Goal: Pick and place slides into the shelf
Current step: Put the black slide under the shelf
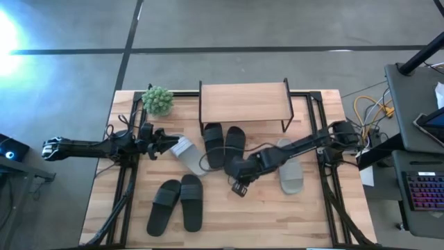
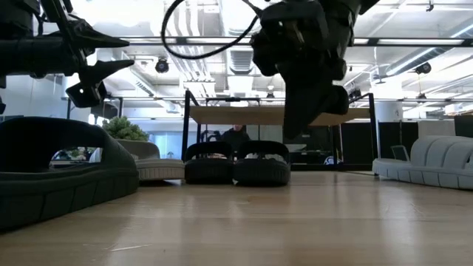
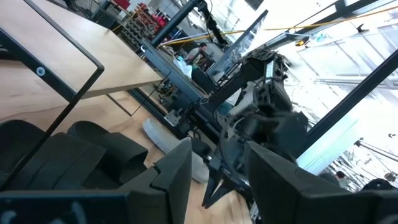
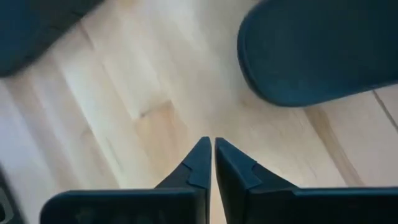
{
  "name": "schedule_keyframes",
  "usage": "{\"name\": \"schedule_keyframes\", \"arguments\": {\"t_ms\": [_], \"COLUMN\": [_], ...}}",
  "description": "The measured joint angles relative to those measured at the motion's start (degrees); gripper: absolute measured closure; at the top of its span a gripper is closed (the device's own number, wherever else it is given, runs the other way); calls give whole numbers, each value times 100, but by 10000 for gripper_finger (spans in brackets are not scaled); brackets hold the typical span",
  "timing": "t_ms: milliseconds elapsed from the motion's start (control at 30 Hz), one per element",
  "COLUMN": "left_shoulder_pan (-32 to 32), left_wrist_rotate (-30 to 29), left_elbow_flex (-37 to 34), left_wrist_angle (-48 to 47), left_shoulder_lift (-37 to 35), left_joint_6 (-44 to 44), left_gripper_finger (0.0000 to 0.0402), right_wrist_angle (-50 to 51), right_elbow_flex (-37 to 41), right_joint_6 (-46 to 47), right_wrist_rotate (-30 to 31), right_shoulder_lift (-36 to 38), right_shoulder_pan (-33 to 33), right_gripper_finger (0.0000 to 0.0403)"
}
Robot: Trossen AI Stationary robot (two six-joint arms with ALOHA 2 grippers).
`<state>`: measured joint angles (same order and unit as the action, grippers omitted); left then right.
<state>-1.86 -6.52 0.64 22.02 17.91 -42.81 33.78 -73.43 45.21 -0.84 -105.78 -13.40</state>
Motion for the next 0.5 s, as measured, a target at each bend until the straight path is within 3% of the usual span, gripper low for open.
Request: {"name": "schedule_keyframes", "arguments": {"t_ms": [367, 500], "left_shoulder_pan": [-1, 1], "left_wrist_rotate": [0, 0], "left_elbow_flex": [-2, -2], "left_wrist_angle": [-17, -15], "left_shoulder_lift": [46, 44], "left_joint_6": [0, -2], "left_gripper_finger": [268, 268], "right_wrist_angle": [92, 535], "right_elbow_flex": [-749, -907], "right_joint_6": [-582, -495], "right_wrist_rotate": [559, 1161], "right_shoulder_lift": [-1065, -1221], "right_shoulder_pan": [-45, -49], "right_gripper_finger": [392, 392]}}
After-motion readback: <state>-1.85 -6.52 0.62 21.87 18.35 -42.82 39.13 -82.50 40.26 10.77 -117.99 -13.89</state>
